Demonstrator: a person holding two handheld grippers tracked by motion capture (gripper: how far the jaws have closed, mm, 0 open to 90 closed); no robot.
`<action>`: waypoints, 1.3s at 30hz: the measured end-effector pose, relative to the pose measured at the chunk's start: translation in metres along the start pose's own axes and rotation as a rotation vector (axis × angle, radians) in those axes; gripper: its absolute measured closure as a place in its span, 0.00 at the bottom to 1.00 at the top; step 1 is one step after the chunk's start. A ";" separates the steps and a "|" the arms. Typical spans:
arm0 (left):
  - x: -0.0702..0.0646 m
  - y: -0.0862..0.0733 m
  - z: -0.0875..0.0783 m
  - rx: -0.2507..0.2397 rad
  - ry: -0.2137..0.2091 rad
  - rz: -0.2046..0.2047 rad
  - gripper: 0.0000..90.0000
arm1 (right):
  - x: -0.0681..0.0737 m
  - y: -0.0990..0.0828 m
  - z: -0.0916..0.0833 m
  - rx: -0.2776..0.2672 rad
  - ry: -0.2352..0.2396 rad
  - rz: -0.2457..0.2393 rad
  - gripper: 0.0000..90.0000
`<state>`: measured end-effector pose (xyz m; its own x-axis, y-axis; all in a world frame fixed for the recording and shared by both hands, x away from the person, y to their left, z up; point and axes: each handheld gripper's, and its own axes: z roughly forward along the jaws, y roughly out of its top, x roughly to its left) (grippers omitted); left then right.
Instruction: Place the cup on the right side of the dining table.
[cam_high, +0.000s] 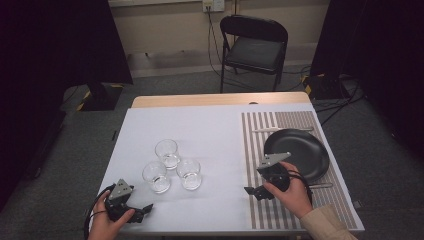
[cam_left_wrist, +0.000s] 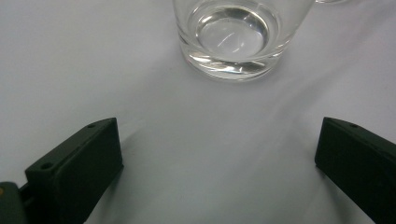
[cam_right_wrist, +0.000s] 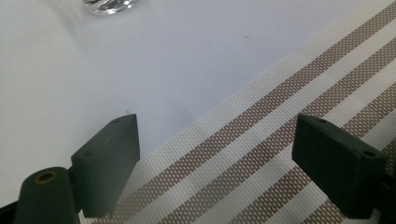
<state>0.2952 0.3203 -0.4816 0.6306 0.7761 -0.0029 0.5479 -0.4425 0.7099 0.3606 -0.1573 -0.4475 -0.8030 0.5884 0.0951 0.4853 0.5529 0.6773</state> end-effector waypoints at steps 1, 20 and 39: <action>0.000 0.000 0.000 -0.003 0.000 -0.003 0.00 | 0.001 0.001 0.001 0.007 0.007 -0.003 0.16; 0.000 0.000 0.000 0.000 0.000 0.000 0.00 | 0.002 0.015 0.002 0.019 0.022 -0.011 0.16; 0.000 0.000 0.000 -0.002 0.000 -0.002 0.00 | 0.003 0.030 0.005 0.037 0.038 -0.025 0.17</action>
<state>0.2950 0.3202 -0.4818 0.6292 0.7772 -0.0042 0.5484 -0.4402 0.7110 0.3743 -0.1360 -0.4301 -0.8274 0.5514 0.1064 0.4764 0.5889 0.6528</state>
